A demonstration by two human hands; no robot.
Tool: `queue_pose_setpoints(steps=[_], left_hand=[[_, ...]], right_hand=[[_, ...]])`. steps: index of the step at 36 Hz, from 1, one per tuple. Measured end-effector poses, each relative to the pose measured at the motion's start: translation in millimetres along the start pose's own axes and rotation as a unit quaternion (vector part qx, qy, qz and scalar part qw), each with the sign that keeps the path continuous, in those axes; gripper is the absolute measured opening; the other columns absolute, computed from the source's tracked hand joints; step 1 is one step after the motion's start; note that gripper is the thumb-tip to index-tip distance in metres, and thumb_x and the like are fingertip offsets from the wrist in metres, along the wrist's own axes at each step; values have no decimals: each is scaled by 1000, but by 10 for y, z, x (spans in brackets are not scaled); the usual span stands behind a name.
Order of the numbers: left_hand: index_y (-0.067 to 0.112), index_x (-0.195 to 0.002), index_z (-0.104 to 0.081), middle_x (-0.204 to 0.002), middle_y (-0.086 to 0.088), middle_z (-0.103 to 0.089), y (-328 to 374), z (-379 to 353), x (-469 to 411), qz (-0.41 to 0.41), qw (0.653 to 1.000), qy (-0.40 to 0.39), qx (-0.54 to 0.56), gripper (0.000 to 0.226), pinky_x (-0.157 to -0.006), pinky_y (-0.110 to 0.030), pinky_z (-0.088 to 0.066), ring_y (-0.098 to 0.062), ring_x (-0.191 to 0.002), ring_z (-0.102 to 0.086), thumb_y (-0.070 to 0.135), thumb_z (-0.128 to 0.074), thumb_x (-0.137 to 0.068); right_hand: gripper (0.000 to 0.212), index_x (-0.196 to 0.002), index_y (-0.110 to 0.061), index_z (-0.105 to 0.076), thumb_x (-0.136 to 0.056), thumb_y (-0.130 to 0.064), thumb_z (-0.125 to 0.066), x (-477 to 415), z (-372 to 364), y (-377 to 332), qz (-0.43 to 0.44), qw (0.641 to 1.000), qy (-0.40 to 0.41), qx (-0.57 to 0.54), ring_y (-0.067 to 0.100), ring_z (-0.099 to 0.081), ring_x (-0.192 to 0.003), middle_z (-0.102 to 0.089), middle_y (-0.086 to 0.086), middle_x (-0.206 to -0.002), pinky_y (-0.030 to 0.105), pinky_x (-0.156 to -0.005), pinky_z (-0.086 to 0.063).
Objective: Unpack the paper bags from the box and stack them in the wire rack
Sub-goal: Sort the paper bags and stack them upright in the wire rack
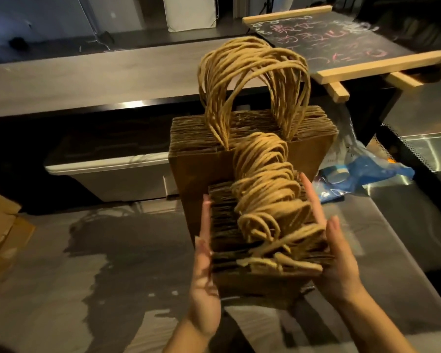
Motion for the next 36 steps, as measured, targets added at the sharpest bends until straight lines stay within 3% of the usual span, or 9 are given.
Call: queue_pose_setpoints(steps=[2,7,10,15,21,25,28,32,36], left_hand=[[40,-123,-55,-127,9,-62,-1,-249,267,57,994,-14,90,88,-88,-30,-53,-11,-116,-59,71,-78,-44],[36,-129,-53,-122,8,-65,-98,-107,313,14,1000,-24,0,90,-78,-26,-55,-12,-111,-62,66,-79,-48],[33,-135,-42,-138,8,-52,-123,-95,340,-10,999,-26,-19,89,-101,-31,-46,-12,-129,-48,73,-69,-59],[32,-145,-21,-156,-1,-24,25,-10,484,-41,984,-86,-153,101,-113,-42,-30,-23,-143,-25,77,-62,-64],[64,-130,23,-147,34,25,431,-72,299,-58,802,-215,-555,120,-120,-38,-10,5,-141,13,60,-73,-58],[50,-127,32,-145,17,39,604,-151,88,26,656,-234,-717,120,-120,-37,-5,-10,-142,23,51,-73,-71],[35,-144,24,-149,5,39,596,-235,-16,61,612,-248,-748,121,-119,-42,-13,-20,-143,19,52,-72,-72],[26,-150,14,-152,-5,34,544,-338,-64,67,564,-233,-789,116,-117,-45,-19,-28,-145,9,58,-68,-74],[28,-151,5,-154,-2,27,524,-399,-86,55,608,-180,-771,110,-118,-40,-15,-31,-145,-1,55,-69,-75]], right_hand=[[81,-131,-45,-45,-59,-70,-73,-11,7,-10,-45,999,6,-4,18,-46,-131,-51,0,-141,40,-107,-36],[88,-139,-33,-40,-66,-78,-58,11,-43,-52,-61,998,1,23,15,-43,-133,-49,-5,-142,31,-109,-37],[90,-136,-28,-41,-65,-80,-56,8,-28,-37,-46,998,21,28,13,-48,-129,-51,-6,-140,20,-97,-45],[90,-142,-31,-31,-69,-81,-51,73,63,-93,22,997,-6,72,21,-39,-136,-41,3,-148,36,-109,-37],[96,-149,-34,-14,-72,-81,-46,46,144,-408,92,898,-155,401,12,-21,-144,-20,-8,-157,24,-115,-23],[105,-150,-35,-13,-66,-72,-63,-74,129,-580,55,782,-229,576,3,-9,-144,0,-16,-158,28,-116,-19],[109,-148,-34,-12,-63,-49,-78,-204,28,-611,-5,745,-235,624,5,-17,-141,-3,-15,-157,31,-116,-23],[110,-141,-26,-19,-56,-34,-87,-344,-79,-636,-19,782,-188,593,12,-41,-127,-34,-4,-143,34,-104,-42],[123,-146,-21,-13,-51,-37,-89,-420,-98,-595,-19,774,-178,608,14,-30,-133,-23,0,-148,21,-106,-29]])
Point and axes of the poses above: each hand's wrist, its own x-axis away from the middle knuckle, its own z-axis out of the back of the hand, y = z × x, the point moved 1 cm from there along -x, towards the middle knuckle
